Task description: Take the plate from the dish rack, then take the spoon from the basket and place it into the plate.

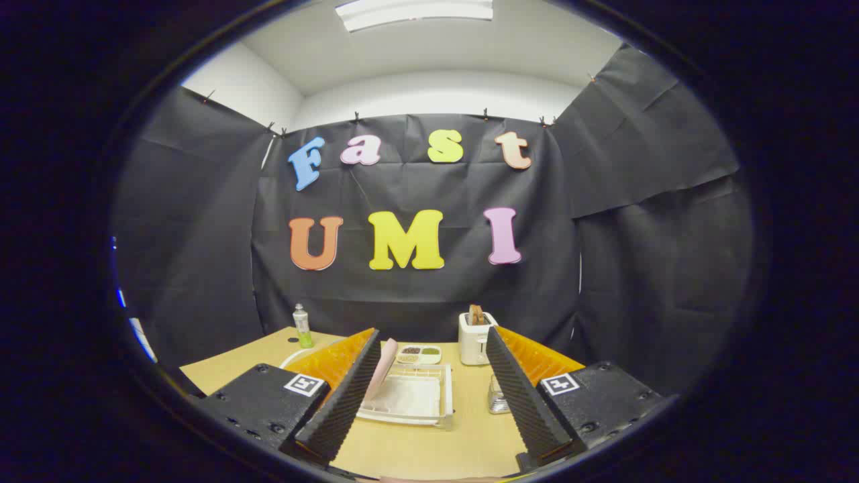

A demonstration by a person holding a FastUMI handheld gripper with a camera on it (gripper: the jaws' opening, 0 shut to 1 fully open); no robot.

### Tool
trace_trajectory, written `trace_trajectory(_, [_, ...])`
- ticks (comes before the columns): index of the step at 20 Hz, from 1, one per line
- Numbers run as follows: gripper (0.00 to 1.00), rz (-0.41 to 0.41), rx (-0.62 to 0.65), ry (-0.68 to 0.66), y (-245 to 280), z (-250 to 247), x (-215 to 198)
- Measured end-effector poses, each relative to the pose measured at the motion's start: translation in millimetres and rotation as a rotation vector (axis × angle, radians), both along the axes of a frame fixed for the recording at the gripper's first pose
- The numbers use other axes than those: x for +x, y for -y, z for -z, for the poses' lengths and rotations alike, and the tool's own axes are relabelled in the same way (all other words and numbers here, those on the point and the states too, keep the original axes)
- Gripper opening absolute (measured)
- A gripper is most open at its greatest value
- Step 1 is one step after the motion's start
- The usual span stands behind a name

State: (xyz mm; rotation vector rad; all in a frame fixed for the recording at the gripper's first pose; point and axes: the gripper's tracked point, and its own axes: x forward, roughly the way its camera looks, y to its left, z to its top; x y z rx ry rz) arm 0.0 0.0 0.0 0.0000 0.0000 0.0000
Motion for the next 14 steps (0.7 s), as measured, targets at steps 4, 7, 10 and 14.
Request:
trace_trajectory(4, [1.00, 0.016, 0.005, -0.010, 4, 1, 3])
trace_trajectory(7, [1.00, 0.022, 0.008, -0.033, 4, 6, 8])
trace_trajectory(10, [1.00, 0.022, 0.008, -0.050, 3, 9, 12])
trace_trajectory(14, [1.00, 0.010, 0.002, -0.072, -4, 13, 22])
